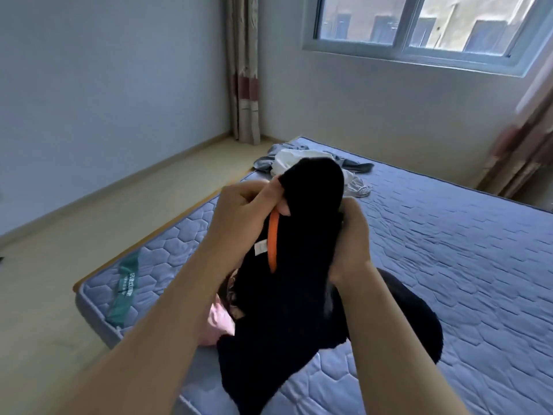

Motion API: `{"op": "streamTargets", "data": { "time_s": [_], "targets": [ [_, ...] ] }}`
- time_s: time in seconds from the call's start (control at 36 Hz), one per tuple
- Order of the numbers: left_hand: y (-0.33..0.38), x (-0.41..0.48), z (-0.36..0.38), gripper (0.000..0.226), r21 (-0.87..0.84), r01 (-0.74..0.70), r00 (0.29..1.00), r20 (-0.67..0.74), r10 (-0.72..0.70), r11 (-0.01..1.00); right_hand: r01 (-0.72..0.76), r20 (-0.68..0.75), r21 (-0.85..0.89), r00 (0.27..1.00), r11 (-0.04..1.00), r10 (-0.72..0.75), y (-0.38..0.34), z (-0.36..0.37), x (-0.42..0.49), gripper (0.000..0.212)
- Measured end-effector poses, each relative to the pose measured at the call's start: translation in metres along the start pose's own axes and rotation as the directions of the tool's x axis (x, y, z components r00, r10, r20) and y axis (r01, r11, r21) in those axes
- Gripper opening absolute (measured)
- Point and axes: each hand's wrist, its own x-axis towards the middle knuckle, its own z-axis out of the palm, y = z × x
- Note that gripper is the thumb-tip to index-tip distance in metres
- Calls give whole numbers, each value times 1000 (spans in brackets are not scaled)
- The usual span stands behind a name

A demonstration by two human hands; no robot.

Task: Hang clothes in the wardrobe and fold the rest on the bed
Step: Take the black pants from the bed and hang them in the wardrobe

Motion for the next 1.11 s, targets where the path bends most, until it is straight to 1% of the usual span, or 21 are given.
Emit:
{"op": "streamTargets", "data": {
  "time_s": [0.03, 0.06, 0.08, 0.11, 0.17, 0.19, 0.22, 0.25, 0.31, 0.39, 0.42, 0.47, 0.53, 0.58, 0.67, 0.72, 0.81, 0.89, 0.97, 1.03, 1.11],
  "targets": [
    [8, -5, -1, 53, -17, 18, 999, -45, -18, 1000, -7, 32, -54, 999, 999, 8, -3, 3, -2, 30],
    [16, -10, -2, 50, -22, 30, 996, -80, -32, 999, -1, 52, -100, 999, 995, 6, -4, 7, -3, 21],
    [23, -15, -5, 45, -18, 42, 993, -106, -44, 999, 15, 70, -142, 998, 990, -5, -5, 11, -5, 18],
    [29, -21, -8, 39, -8, 59, 990, -128, -60, 998, 24, 72, -202, 997, 979, -10, -3, 14, -5, 24],
    [33, -32, -16, 25, 35, 99, 979, -182, -91, 994, 80, 80, -330, 995, 941, -57, 5, 19, -11, 15],
    [33, -39, -21, 20, 61, 123, 969, -221, -107, 991, 104, 85, -393, 993, 913, -77, 12, 22, -16, 18],
    [30, -46, -26, 17, 79, 156, 954, -269, -130, 985, 113, 83, -454, 993, 884, -85, 20, 25, -22, 27],
    [27, -55, -31, 16, 80, 191, 934, -322, -156, 978, 113, 80, -496, 993, 861, -84, 31, 27, -25, 34],
    [20, -73, -43, 18, 52, 263, 876, -432, -216, 963, 97, 93, -569, 994, 817, -54, 54, 36, -33, 32],
    [11, -103, -68, 19, 3, 348, 764, -581, -281, 938, 5, 194, -526, 974, 851, 115, 87, 54, -52, 28],
    [10, -112, -78, 17, -8, 372, 726, -620, -296, 928, -19, 256, -503, 952, 864, 169, 95, 62, -62, 26],
    [11, -131, -96, 13, -45, 403, 670, -665, -329, 914, 16, 399, -522, 888, 853, 228, 109, 76, -80, 22],
    [17, -150, -108, 13, -101, 397, 648, -673, -356, 912, 46, 494, -569, 817, 821, 297, 120, 90, -95, 25],
    [25, -169, -119, 13, -142, 381, 627, -686, -369, 913, 47, 548, -603, 749, 796, 372, 125, 106, -109, 18],
    [39, -200, -138, 12, -181, 336, 579, -734, -354, 924, 46, 583, -633, 686, 773, 436, 137, 128, -127, 6],
    [49, -222, -151, 10, -175, 333, 553, -759, -342, 927, 54, 605, -625, 664, 778, 440, 148, 141, -141, 13],
    [64, -254, -163, 12, -177, 331, 530, -778, -337, 927, 16, 629, -603, 624, 797, 464, 166, 159, -167, 21],
    [82, -291, -173, 18, -161, 320, 505, -805, -312, 934, -12, 657, -616, 543, 788, 522, 184, 176, -199, 23],
    [98, -327, -180, 18, -133, 290, 490, -830, -266, 948, -36, 678, -630, 460, 776, 572, 197, 191, -234, 23],
    [108, -349, -185, 18, -123, 268, 453, -859, -238, 956, -46, 691, -633, 418, 773, 590, 204, 199, -257, 22],
    [120, -378, -193, 20, -105, 247, 369, -909, -193, 963, -25, 722, -627, 357, 779, 592, 213, 208, -285, 18]
  ]
}}
